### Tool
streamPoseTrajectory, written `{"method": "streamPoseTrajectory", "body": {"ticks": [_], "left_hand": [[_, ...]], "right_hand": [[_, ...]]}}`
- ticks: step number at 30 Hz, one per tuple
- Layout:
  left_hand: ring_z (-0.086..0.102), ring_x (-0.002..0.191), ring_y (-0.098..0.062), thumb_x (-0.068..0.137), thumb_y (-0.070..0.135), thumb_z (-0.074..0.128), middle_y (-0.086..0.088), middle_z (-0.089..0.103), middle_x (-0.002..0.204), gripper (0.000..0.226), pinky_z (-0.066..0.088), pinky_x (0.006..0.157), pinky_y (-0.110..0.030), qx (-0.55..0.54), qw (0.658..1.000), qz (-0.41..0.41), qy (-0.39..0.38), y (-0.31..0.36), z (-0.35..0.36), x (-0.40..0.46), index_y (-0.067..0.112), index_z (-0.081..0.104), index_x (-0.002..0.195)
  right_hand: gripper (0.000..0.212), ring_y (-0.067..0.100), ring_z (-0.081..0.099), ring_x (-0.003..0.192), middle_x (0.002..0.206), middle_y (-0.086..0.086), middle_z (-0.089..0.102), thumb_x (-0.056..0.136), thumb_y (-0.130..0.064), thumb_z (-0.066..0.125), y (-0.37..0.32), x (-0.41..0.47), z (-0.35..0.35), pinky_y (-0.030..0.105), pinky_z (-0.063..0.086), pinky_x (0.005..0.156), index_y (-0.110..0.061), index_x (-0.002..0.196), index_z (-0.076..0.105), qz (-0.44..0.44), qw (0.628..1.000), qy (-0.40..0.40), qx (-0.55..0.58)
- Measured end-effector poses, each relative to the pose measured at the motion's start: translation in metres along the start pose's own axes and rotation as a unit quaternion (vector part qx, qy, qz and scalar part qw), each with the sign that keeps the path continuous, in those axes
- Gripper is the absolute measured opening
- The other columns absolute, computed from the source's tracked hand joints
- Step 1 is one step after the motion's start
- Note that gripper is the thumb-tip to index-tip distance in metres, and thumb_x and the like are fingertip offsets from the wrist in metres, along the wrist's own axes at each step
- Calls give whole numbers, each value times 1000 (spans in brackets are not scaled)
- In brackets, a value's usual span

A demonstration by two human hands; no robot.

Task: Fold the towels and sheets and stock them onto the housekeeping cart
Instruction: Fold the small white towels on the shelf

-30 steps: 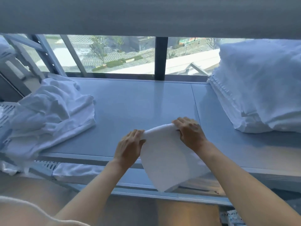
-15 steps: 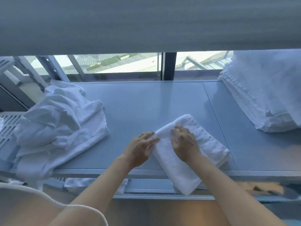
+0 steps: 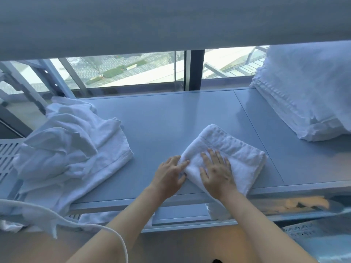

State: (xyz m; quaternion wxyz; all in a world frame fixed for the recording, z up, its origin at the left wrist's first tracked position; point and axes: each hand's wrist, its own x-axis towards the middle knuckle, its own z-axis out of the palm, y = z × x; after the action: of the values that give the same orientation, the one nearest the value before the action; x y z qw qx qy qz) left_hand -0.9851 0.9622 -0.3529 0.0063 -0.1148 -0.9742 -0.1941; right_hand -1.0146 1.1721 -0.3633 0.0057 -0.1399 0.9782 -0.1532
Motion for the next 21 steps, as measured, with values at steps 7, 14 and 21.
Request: {"method": "streamPoseTrajectory", "body": {"ticks": [7,14,21], "left_hand": [[38,148,-24,93,29,60,-6,46,158,31,45,106,-43,37,997,64,9,13,-1,-7,10,68,116],[61,112,-32,87,25,68,-9,67,128,23,56,83,-41,59,998,32,17,44,3,-13,7,65,101],[59,83,-27,72,18,73,-1,64,103,48,52,54,-33,81,996,23,42,62,11,-22,23,66,119]], "right_hand": [[61,16,11,158,170,-7,20,99,-43,43,26,6,-14,45,9,127,-31,158,34,-126,991,-37,-2],[59,21,23,155,168,-5,26,99,-40,44,53,17,-28,48,19,124,-31,157,37,-203,977,-43,-53],[55,20,22,155,168,0,27,104,-37,38,62,-24,-21,46,16,124,-24,157,38,-119,993,-3,-23]]}}
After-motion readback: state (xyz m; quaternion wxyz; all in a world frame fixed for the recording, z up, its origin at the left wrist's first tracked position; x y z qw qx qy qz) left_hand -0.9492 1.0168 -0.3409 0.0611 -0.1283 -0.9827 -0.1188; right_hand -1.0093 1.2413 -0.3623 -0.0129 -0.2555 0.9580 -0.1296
